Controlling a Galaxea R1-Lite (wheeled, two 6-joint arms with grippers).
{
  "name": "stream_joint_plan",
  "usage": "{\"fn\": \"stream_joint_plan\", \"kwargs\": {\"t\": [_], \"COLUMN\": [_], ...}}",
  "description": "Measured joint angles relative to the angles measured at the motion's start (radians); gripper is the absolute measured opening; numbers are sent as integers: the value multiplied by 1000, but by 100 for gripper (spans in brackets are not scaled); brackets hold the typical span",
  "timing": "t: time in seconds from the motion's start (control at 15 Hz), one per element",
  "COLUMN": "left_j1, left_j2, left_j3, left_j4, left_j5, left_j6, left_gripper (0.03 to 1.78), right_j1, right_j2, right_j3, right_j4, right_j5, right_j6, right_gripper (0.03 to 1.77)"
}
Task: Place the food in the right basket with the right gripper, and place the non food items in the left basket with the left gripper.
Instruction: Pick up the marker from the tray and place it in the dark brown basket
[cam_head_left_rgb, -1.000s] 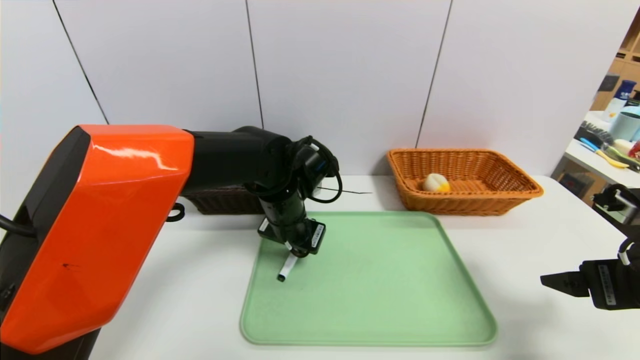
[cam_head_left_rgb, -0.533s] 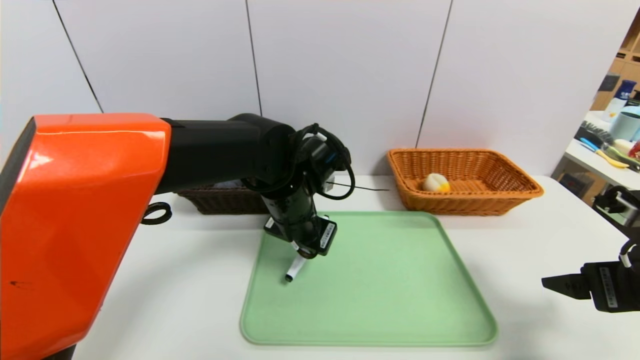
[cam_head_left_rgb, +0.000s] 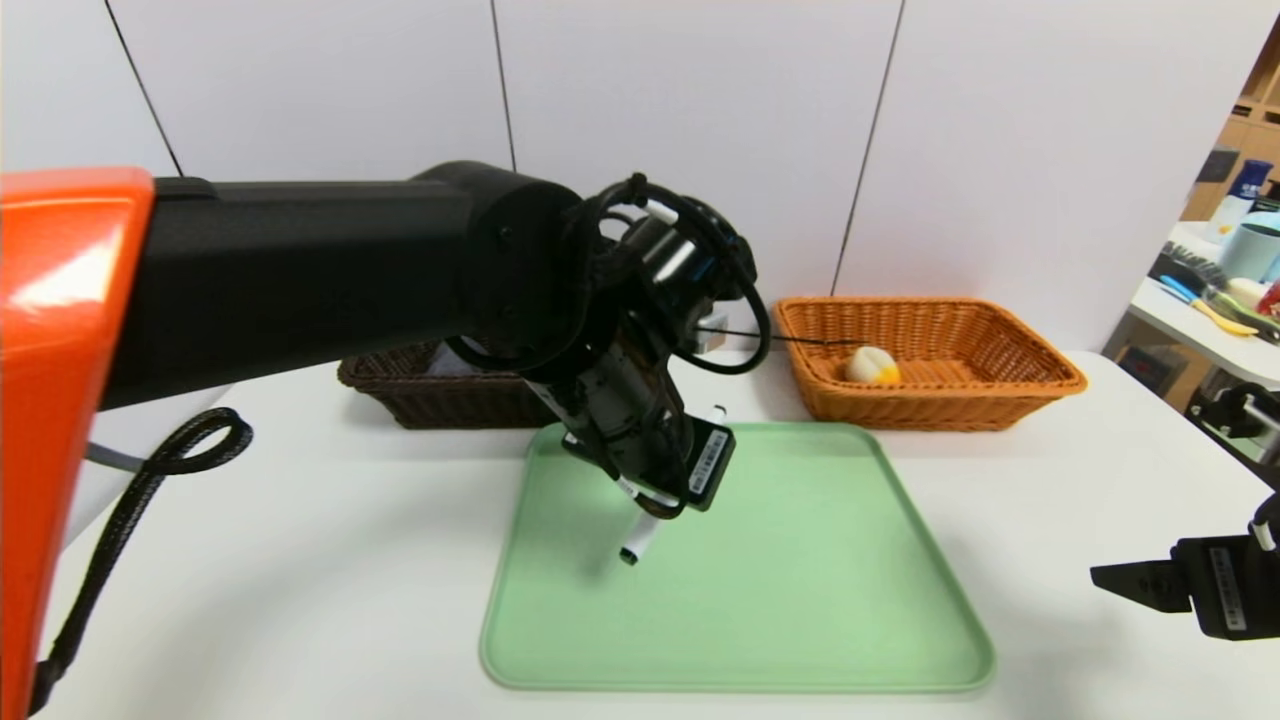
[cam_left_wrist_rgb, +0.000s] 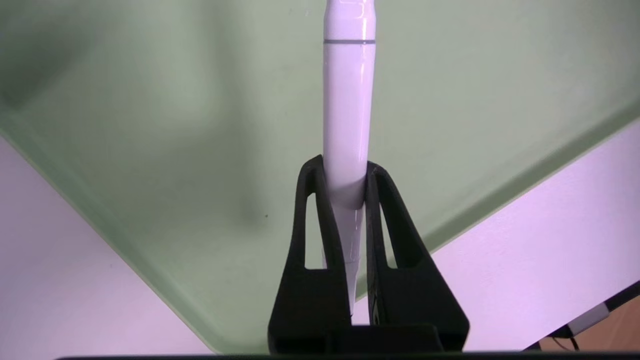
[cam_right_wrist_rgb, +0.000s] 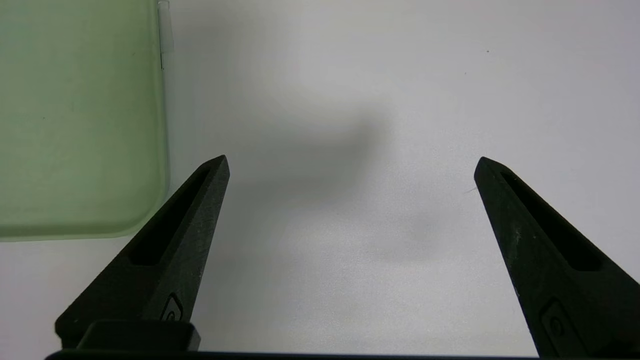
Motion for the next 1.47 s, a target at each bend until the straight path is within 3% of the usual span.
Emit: {"fn": "stream_joint_plan", "kwargs": {"t": [0.13,0.33,0.47,0.87,1.47], "left_j1": [-8,41,115,356,451], "left_j2": [-50,-110,-130,-116,32], "left_j3": [-1,-1,-1,-2,-1], "left_j4": [-70,-212,-275,-333,-370], "left_j5": [27,144,154,153,146], "left_j6": [5,28,51,127,128], "left_gripper": [16,16,16,16,16], "right_j1": [0,0,0,1,1], "right_j2": [-1,-2,-2,6,3], "right_j3": [0,-2,-9,-72,-113], "right_j4": [-2,-6,-8,-10,-5], "right_j5": [-1,-1,0,4,0], "right_j6": [0,0,-1,-29,-37], "right_gripper": [170,170,170,170,170]}}
